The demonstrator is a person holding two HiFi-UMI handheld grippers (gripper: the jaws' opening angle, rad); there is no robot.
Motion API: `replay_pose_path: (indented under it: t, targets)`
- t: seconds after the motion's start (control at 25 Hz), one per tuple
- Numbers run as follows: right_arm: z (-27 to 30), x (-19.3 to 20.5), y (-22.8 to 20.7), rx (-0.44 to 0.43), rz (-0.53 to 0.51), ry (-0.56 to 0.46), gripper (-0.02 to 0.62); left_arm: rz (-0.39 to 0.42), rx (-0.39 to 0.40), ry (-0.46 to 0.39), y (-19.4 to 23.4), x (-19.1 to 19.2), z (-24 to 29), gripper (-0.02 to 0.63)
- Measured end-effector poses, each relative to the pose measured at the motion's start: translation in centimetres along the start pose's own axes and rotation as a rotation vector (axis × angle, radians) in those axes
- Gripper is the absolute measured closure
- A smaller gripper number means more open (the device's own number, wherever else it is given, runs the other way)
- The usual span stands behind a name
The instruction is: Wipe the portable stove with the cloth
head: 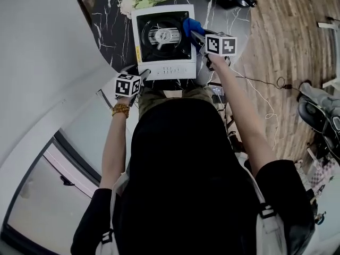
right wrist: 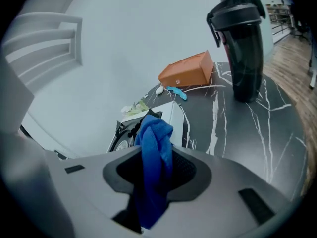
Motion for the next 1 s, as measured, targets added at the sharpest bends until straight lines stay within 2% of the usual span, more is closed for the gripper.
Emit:
replay_pose_path:
  t: [0.2, 0.4, 0.48, 0.52, 0.56, 0.6, 0.64, 0.72, 0.8, 0.88, 0.92, 1.0]
  targets:
    - [1.6, -4.5, -0.8, 0.028, -0.030, -0.013, 0.483, -0.010, 0.007, -0.010, 0.2, 0.1, 0.2, 0.353]
    - [2.3, -7.0, -1.3, 0.077, -0.042, -0.026, 0.486, -0.021, 0.022, -0.008, 0.4, 0.1, 0.4, 0.350]
    - [1.6, -8.1, -2.0, 0.102, 0.001, -0.106, 0.497, -0.028, 0.025, -0.001, 0.3, 0.4, 0.5, 0.348]
    - [0.7, -9.1, -2.1, 0.097, 0.022, -0.178, 0.502, -0.033, 0.020, -0.012, 0.2, 0.5, 0.4, 0.348]
    - [-0.7, -10.3, -1.9, 0.075, 0.025, -0.262, 0.502, -0.042, 0.009, -0.051, 0.3, 0.4, -0.1, 0.341]
    - [-2.4, -11.5, -1.1, 0.040, -0.008, -0.345, 0.502, -0.058, -0.007, -0.127, 0.4, 0.0, -1.1, 0.341]
    - [-4.2, -12.4, 0.3, -0.002, -0.088, -0.411, 0.502, -0.075, -0.017, -0.232, 0.4, -0.6, -2.7, 0.341]
    - [-7.7, -12.3, 4.7, -0.069, -0.370, -0.453, 0.502, -0.061, 0.017, -0.435, -0.9, -2.2, -6.9, 0.341]
    - [-9.8, -9.4, 9.7, -0.115, -0.695, -0.405, 0.502, 0.021, 0.143, -0.556, -3.8, -4.2, -10.9, 0.341]
    - [-10.1, -5.1, 14.2, -0.166, -0.915, -0.343, 0.500, 0.088, 0.307, -0.595, -6.5, -6.3, -13.1, 0.337]
    - [-9.6, -2.8, 16.2, -0.197, -0.981, -0.310, 0.500, 0.117, 0.374, -0.587, -7.6, -7.3, -13.6, 0.336]
    - [-7.9, 1.6, 19.3, -0.242, -1.088, -0.234, 0.497, 0.181, 0.450, -0.546, -9.3, -9.2, -13.6, 0.336]
Point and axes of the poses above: the fingertips, and each gripper's own axes: z forward along the fingers, y to its left, x out of its underside, the point moved 4 cm from there along -z, backward along the fingers, and after that the axes turned 7 degrees about y, right-handed, at the moved point
